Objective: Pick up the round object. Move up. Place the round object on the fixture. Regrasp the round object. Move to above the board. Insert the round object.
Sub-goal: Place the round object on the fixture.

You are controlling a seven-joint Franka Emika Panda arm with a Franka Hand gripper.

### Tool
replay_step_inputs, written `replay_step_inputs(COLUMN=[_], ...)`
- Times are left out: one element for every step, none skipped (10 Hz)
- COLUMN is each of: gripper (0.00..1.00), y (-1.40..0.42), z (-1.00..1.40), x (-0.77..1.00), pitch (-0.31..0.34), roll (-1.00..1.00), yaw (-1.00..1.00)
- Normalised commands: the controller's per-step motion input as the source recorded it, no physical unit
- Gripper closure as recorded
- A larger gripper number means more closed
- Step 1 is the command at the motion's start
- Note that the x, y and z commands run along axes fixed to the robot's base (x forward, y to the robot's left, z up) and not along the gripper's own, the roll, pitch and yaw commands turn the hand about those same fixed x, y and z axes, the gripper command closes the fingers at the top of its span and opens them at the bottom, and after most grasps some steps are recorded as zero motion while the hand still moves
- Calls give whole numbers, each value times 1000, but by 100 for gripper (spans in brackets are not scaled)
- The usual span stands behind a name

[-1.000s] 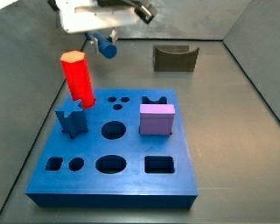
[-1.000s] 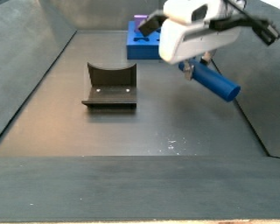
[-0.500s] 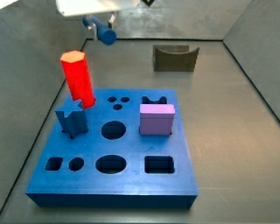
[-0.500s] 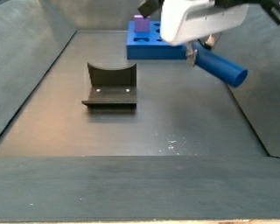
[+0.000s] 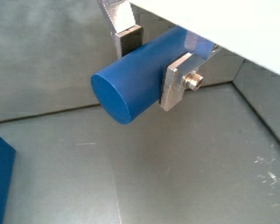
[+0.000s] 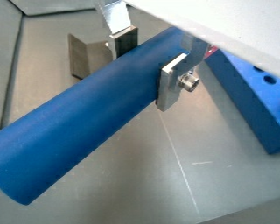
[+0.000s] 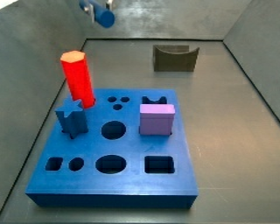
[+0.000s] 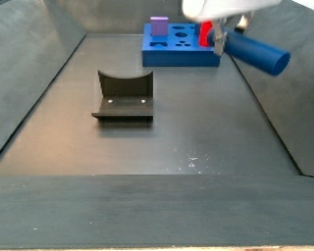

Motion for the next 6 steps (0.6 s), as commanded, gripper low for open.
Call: replay_step_inputs(gripper=[100,100,100,100,100,100], y=[-16,-15,-14,-157,-151,-140], z=[526,434,245,-233,-265,-259], x=[4,5,6,1000,1000,1000], pitch=[57,62,66,-225,-226,-230], roll=[-102,-107,-115,100,101,108], yaw=[8,4,-3,-1000,-1000,-1000])
